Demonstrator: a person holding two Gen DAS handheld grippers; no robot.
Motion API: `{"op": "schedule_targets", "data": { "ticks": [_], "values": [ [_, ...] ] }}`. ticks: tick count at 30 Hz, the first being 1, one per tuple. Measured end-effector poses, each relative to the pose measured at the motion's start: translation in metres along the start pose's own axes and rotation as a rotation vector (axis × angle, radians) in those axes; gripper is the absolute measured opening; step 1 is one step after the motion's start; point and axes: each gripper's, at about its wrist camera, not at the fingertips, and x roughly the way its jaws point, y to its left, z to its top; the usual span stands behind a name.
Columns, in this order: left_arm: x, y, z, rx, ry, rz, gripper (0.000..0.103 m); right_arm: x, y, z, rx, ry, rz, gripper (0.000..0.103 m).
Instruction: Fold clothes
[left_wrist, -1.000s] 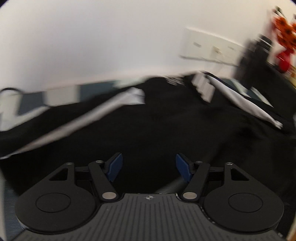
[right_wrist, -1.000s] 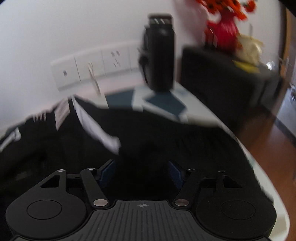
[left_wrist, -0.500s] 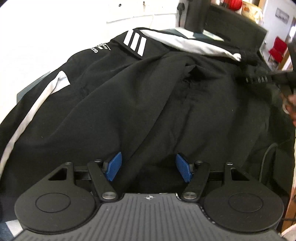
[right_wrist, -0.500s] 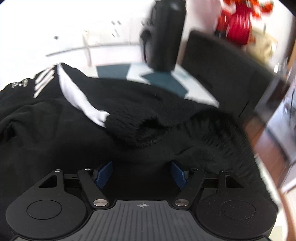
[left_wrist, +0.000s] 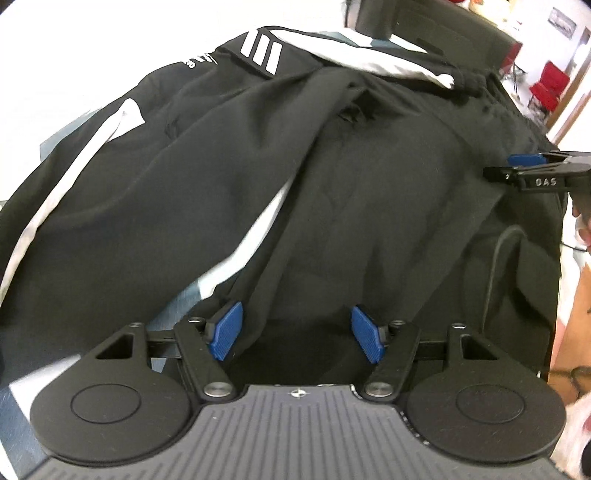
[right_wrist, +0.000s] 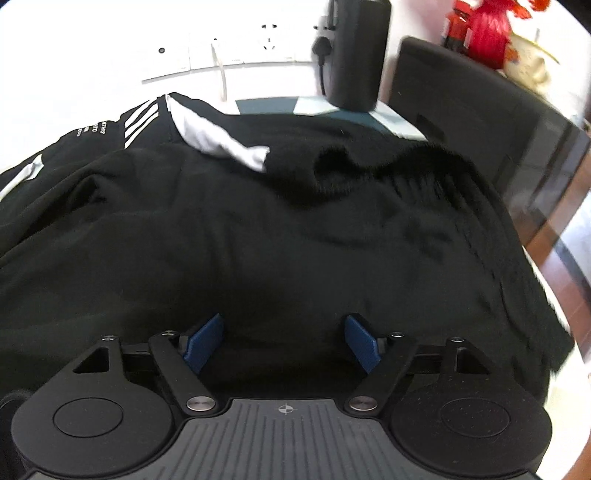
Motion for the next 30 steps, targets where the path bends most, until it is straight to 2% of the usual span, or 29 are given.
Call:
{"op": "schedule_targets", "data": {
  "ticks": [3,6,8,11,12,13,14,15,16,17,19,21,23,24,25,26,27,28,29,30],
  "values": [
    [-0.008,-0.001,-0.012,-0.024,0.000,-0.011,0.066,-0.012,0.005,-0.015,0.002,0.013,-0.008,0.073],
    [-0.015,0.006,-0.021,-0.074,-0.012,-0.021,0.058,-0.024,0.008,-0.034,0.045,0.029,-0.004,0.077],
    [-0.018,0.011,-0.026,-0.105,-0.019,-0.030,0.054,-0.030,0.013,-0.044,0.032,0.037,-0.011,0.083],
    [-0.018,0.015,-0.028,-0.127,-0.032,-0.048,0.053,-0.036,0.017,-0.053,0.037,0.053,-0.018,0.086],
    [-0.018,0.015,-0.027,-0.125,-0.037,-0.051,0.058,-0.038,0.018,-0.054,0.043,0.059,-0.019,0.086],
    [-0.017,0.015,-0.025,-0.116,-0.042,-0.062,0.069,-0.039,0.018,-0.054,0.050,0.064,-0.017,0.082],
    [-0.015,0.015,-0.023,-0.106,-0.047,-0.071,0.072,-0.043,0.017,-0.052,0.065,0.055,-0.014,0.064],
    [-0.012,0.013,-0.020,-0.089,-0.054,-0.059,0.073,-0.052,0.010,-0.050,0.122,0.006,0.021,0.058],
    [-0.009,0.011,-0.017,-0.071,-0.062,-0.046,0.073,-0.062,0.004,-0.047,0.180,-0.043,0.057,0.060],
    [-0.006,0.009,-0.013,-0.050,-0.074,-0.037,0.073,-0.068,-0.006,-0.045,0.241,-0.074,0.052,0.073],
    [0.000,0.004,-0.002,-0.029,-0.092,-0.038,0.073,-0.081,-0.027,-0.040,0.363,-0.135,0.041,0.084],
    [0.004,0.000,0.010,-0.017,-0.117,-0.040,0.073,-0.080,-0.048,-0.040,0.429,-0.138,-0.044,0.082],
    [0.004,-0.002,0.017,-0.037,-0.161,-0.036,0.073,-0.077,-0.067,-0.044,0.492,-0.197,-0.180,0.084],
    [0.007,-0.003,0.021,-0.050,-0.155,-0.050,0.073,-0.073,-0.076,-0.046,0.523,-0.216,-0.250,0.085],
    [0.010,-0.003,0.024,-0.064,-0.148,-0.063,0.073,-0.064,-0.084,-0.045,0.556,-0.190,-0.284,0.084],
    [0.015,-0.005,0.027,-0.064,-0.129,-0.072,0.071,-0.056,-0.091,-0.044,0.588,-0.163,-0.317,0.082],
    [0.020,-0.009,0.030,-0.055,-0.110,-0.062,0.065,-0.050,-0.093,-0.043,0.604,-0.140,-0.312,0.080],
    [0.019,-0.014,0.030,-0.032,-0.123,-0.028,0.049,-0.044,-0.095,-0.042,0.620,-0.117,-0.306,0.079],
    [0.018,-0.018,0.029,-0.014,-0.123,-0.002,0.039,-0.041,-0.092,-0.041,0.619,-0.113,-0.296,0.076],
    [0.017,-0.022,0.027,0.002,-0.124,0.023,0.020,-0.039,-0.088,-0.040,0.618,-0.108,-0.285,0.071]
  ]
}}
